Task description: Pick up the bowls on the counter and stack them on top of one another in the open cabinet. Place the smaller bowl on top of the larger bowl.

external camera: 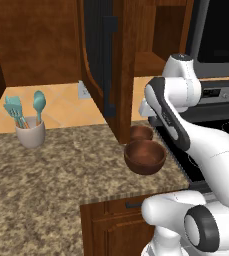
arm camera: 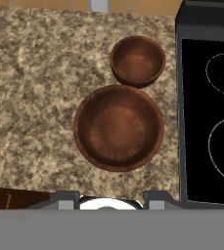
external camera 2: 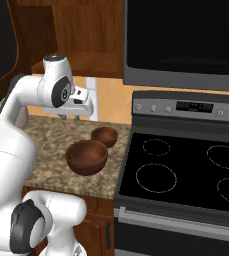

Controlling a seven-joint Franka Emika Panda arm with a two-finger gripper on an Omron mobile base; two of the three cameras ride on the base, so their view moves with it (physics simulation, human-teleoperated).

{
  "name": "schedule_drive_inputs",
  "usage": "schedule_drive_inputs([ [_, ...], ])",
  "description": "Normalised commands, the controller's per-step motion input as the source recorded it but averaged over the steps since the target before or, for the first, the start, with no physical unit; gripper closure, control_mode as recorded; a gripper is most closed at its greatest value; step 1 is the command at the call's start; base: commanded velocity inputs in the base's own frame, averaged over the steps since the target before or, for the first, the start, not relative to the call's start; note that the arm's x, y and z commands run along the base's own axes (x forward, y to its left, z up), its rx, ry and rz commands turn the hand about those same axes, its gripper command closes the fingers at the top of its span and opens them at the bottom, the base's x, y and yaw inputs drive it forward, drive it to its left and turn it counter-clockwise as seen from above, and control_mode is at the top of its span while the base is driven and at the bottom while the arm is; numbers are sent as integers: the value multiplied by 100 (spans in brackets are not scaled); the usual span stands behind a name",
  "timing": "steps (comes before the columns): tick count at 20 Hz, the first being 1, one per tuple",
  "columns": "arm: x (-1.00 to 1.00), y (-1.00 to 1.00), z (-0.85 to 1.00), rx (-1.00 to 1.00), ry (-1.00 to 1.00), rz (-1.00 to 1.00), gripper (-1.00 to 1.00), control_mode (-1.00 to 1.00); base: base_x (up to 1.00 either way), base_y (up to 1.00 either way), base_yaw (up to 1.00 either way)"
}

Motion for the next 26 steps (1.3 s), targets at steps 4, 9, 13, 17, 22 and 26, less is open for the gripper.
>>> schedule_drive_inputs([
  [4,0,0,0,0,0,0,-100,-100,0,0,0],
  [9,-5,-13,-12,3,1,-6,-100,-100,0,0,0],
  [13,2,-83,-61,6,-1,-6,-100,-100,0,0,0],
  [17,-5,-100,-48,24,-24,-3,-100,-100,0,0,0],
  [22,10,-87,-13,21,-10,-1,-100,-100,0,0,0],
  [26,68,-19,0,11,12,0,-100,-100,0,0,0],
])
